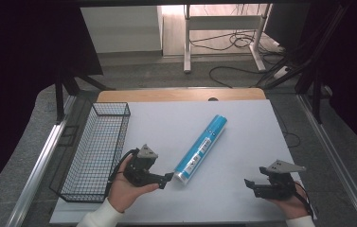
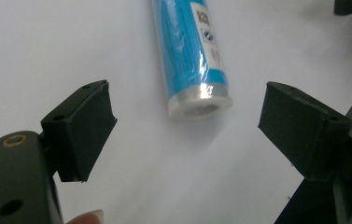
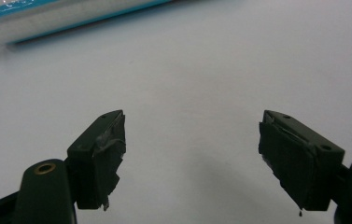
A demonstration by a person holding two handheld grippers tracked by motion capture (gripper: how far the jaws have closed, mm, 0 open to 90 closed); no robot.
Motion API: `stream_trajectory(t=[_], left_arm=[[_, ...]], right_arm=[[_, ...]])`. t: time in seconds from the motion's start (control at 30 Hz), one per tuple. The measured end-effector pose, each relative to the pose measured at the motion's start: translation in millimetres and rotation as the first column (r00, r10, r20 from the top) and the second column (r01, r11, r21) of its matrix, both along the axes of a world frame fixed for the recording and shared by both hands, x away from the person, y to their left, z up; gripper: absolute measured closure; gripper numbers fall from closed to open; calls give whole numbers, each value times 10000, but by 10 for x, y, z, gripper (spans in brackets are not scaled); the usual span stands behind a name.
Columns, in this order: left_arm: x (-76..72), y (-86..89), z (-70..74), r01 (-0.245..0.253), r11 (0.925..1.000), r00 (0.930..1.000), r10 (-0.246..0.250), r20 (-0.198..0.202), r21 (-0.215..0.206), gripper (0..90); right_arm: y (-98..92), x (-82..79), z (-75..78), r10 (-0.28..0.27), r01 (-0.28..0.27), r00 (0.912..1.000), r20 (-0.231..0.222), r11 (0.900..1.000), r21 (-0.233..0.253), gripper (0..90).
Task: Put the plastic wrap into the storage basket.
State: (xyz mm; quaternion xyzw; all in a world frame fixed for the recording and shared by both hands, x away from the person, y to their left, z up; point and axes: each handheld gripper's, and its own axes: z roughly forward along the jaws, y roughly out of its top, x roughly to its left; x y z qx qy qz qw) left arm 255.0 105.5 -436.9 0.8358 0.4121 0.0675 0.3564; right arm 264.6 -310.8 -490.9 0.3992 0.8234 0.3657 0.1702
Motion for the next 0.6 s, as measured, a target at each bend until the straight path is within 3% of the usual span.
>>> stream_trajectory(t=[0.07,0.3,0.6], left_arm=[[72,-36,23,59,9998,9998,-62,-167,-171,177],[212,-168,73,171,9998,9997,-173,-155,-136,178],[480,-396,114,211,9996,9993,-204,-327,199,181]], right_arm=[[3,-2,-9,6,-6,10000,-21,10000,-74,234],[2,6,-12,-30,30,10000,-51,10000,-41,234],[7,14,-31,-87,84,9999,-113,9998,-196,234]])
